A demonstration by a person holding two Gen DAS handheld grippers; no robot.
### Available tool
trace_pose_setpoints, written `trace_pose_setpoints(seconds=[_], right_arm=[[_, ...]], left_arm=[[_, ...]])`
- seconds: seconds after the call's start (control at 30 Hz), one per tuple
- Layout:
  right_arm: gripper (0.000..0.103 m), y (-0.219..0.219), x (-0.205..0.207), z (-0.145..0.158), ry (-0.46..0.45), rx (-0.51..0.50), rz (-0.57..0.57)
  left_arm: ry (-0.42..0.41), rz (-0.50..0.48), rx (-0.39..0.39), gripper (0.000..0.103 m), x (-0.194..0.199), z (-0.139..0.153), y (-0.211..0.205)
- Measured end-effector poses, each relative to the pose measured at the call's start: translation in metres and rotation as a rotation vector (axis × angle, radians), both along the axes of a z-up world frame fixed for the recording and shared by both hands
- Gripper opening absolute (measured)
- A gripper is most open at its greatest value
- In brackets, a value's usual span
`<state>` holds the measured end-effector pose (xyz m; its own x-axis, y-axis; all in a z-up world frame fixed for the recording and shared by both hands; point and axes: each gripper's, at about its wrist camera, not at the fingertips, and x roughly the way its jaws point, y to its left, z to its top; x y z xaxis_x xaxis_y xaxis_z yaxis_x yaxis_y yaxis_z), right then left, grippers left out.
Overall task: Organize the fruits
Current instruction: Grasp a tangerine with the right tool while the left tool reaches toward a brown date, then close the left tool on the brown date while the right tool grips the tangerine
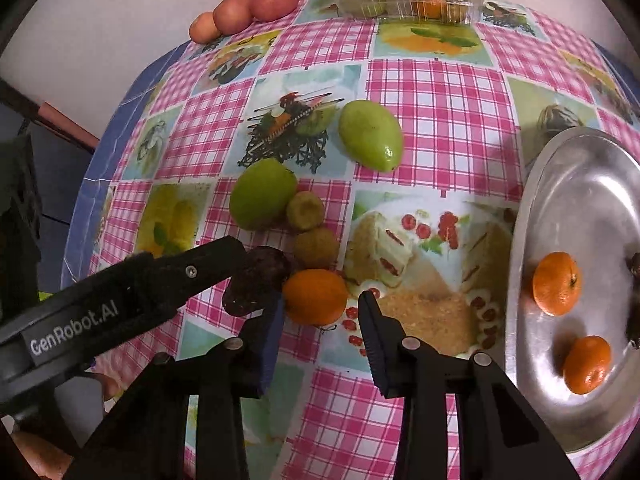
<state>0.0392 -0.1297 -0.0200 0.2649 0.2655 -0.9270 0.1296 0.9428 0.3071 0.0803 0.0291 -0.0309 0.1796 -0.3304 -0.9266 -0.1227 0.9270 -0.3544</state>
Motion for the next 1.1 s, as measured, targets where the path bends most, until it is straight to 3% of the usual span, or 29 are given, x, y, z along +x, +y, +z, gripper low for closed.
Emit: trace_pose_setpoints(seconds=[0.1, 0.47, 0.57, 0.93, 1.1], right_arm=[[0.033, 0.000, -0.001, -0.001, -0.008, 0.032, -0.008], [0.033, -0.015, -0.006, 0.004, -0.015, 0.019, -0.052], [0.027, -0.025, -0.009, 0.010, -0.034, 0.019, -0.079], [0.027, -0.035, -0.013, 0.010, -0.034, -0.020, -0.099], [0.027, -0.044, -0.014, 0.014, -0.049, -0.025, -0.129]], left_arm=[[0.000, 0.026, -0.006, 0.085, -0.002, 0.001, 0.005], [-0.017, 0.057, 0.002, 0.085, -0.008, 0.013, 0.009], [-0.024, 0.049, 0.008, 0.085, -0.010, 0.016, 0.007], [-0.037, 0.034, 0.071, 0.085, -0.008, 0.013, 0.002], [-0.023, 0.036, 0.059, 0.084, -0.007, 0.008, 0.001]])
